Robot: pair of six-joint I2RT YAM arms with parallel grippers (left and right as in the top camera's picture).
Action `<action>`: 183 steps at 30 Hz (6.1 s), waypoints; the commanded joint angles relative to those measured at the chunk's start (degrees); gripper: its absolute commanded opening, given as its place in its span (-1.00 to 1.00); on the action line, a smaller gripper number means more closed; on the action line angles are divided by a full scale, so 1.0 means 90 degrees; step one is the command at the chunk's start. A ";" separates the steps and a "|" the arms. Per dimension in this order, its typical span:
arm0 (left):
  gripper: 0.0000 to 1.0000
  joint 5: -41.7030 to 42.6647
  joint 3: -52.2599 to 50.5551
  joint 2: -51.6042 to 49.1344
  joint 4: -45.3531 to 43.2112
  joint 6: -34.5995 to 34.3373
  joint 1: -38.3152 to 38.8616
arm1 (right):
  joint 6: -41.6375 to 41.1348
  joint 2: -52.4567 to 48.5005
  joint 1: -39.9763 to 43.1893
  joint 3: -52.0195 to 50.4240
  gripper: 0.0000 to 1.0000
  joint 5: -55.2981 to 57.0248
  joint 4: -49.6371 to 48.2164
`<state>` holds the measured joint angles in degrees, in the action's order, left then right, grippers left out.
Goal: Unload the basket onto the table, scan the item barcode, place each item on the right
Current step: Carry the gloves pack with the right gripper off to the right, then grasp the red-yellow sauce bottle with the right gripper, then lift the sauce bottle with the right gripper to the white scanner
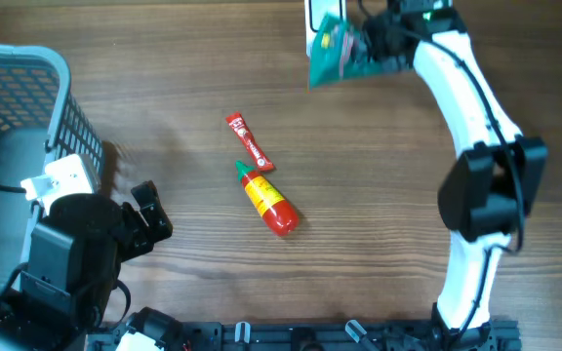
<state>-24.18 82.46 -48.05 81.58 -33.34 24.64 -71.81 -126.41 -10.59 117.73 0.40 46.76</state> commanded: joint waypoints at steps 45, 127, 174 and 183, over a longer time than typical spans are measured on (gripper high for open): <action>1.00 -0.0061 0.0005 0.0012 -0.0007 -0.0039 0.0024 | 0.7247 -0.2055 0.5588 0.1853 -0.12 0.0571 0.1149; 1.00 -0.0061 0.0005 0.0012 -0.0007 -0.0039 0.0024 | 1.1817 0.0505 -0.0981 -0.2081 -0.02 -0.9726 0.3747; 1.00 -0.0061 0.0005 0.0012 -0.0007 -0.0039 0.0024 | 0.8881 0.1464 -0.1797 -0.1229 -0.21 0.0002 0.1562; 1.00 -0.0061 0.0005 0.0012 -0.0007 -0.0039 0.0024 | 1.0486 0.1387 -0.1664 -0.1236 -0.18 0.1834 -0.0721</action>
<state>-24.18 82.46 -48.05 81.65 -33.34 24.64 15.14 -114.74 -26.74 105.12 9.61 45.41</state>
